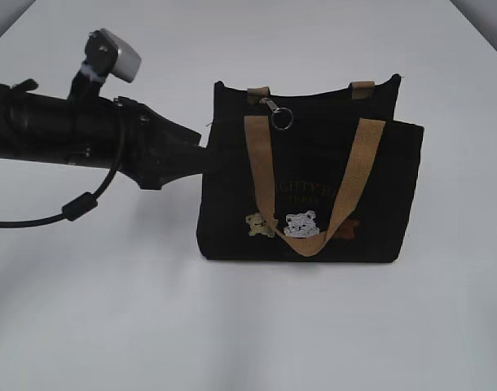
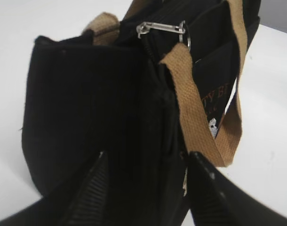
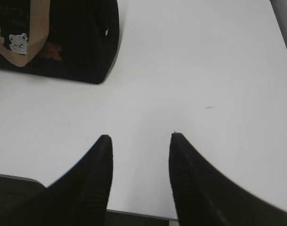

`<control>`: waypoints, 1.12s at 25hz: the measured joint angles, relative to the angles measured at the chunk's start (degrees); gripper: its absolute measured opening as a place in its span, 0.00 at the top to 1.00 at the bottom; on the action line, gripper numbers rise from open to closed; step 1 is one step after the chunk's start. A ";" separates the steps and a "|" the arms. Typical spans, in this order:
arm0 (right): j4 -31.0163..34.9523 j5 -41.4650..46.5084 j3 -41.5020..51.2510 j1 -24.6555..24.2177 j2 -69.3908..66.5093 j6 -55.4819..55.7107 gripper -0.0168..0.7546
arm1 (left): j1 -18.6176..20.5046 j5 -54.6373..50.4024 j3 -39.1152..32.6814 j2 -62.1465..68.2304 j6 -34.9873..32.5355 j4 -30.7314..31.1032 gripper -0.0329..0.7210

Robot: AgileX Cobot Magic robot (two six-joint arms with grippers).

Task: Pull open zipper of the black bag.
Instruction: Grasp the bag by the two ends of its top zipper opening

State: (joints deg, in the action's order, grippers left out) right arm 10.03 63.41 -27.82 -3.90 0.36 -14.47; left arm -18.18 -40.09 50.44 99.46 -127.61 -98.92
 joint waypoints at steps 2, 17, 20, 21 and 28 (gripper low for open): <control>1.61 0.00 0.00 0.00 0.00 -0.50 0.56 | -1.42 0.26 2.01 1.99 -0.12 0.00 0.41; 46.97 -27.14 -7.77 7.38 -56.53 -68.07 0.56 | -7.62 5.34 9.52 8.45 1.13 -0.19 0.86; 48.89 -30.64 -15.82 14.21 -69.73 -77.80 0.56 | -7.62 5.34 9.52 8.45 1.13 -0.06 0.86; 48.65 -32.04 -18.84 16.20 -73.73 -79.07 0.56 | -7.62 5.34 9.52 8.45 1.13 0.03 0.86; 40.14 -35.38 -32.09 22.49 -90.65 -80.73 0.56 | -7.69 5.42 9.58 8.45 1.13 0.98 0.86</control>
State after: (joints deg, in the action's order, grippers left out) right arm 50.18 28.03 -59.92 18.59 -90.28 -95.20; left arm -25.87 -34.67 60.02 107.91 -126.47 -97.93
